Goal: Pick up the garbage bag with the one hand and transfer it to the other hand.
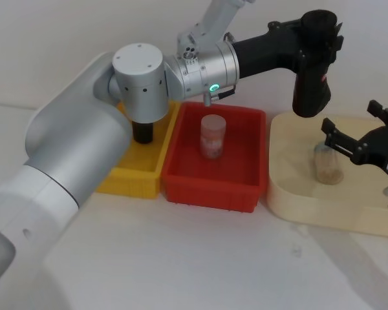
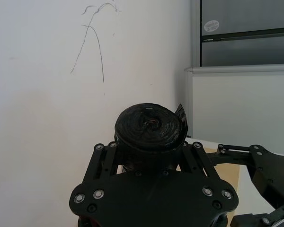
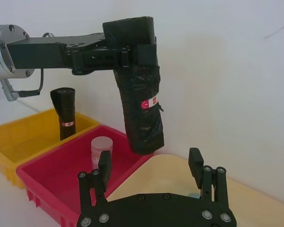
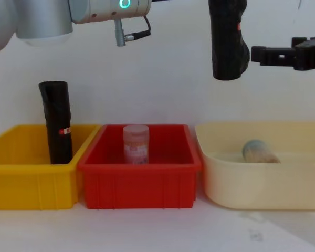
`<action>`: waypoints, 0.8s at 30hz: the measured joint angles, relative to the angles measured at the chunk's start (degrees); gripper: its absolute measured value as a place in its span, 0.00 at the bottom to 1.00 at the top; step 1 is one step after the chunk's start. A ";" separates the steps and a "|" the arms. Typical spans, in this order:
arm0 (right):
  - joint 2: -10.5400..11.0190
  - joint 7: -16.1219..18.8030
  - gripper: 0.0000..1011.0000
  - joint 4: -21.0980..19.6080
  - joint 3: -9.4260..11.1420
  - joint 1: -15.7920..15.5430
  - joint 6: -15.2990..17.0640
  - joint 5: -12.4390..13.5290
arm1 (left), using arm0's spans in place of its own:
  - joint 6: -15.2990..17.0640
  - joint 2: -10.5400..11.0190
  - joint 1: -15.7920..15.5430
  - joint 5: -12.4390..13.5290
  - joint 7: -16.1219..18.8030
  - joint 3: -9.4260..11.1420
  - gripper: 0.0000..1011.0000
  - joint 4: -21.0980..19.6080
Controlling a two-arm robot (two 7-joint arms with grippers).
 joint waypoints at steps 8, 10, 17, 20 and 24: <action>-0.35 -0.60 0.99 1.18 -1.75 2.46 0.63 -1.74 | 0.00 -0.01 0.00 0.00 0.01 -0.01 0.50 0.00; -0.62 -0.90 0.99 1.64 -2.25 3.26 0.85 -2.34 | 0.00 -0.01 0.00 0.00 0.00 0.00 0.50 0.00; -1.63 -1.25 0.99 2.86 -3.78 5.73 1.54 -3.89 | 0.00 -0.01 0.00 0.00 0.01 -0.01 0.50 0.00; -1.84 -1.24 0.99 3.05 -4.01 6.19 1.65 -4.03 | 0.00 -0.01 0.00 0.00 0.01 -0.01 0.50 0.00; -2.37 -1.01 0.99 3.52 -4.53 7.28 2.06 -4.25 | 0.01 0.00 0.00 0.00 0.01 -0.01 0.50 0.00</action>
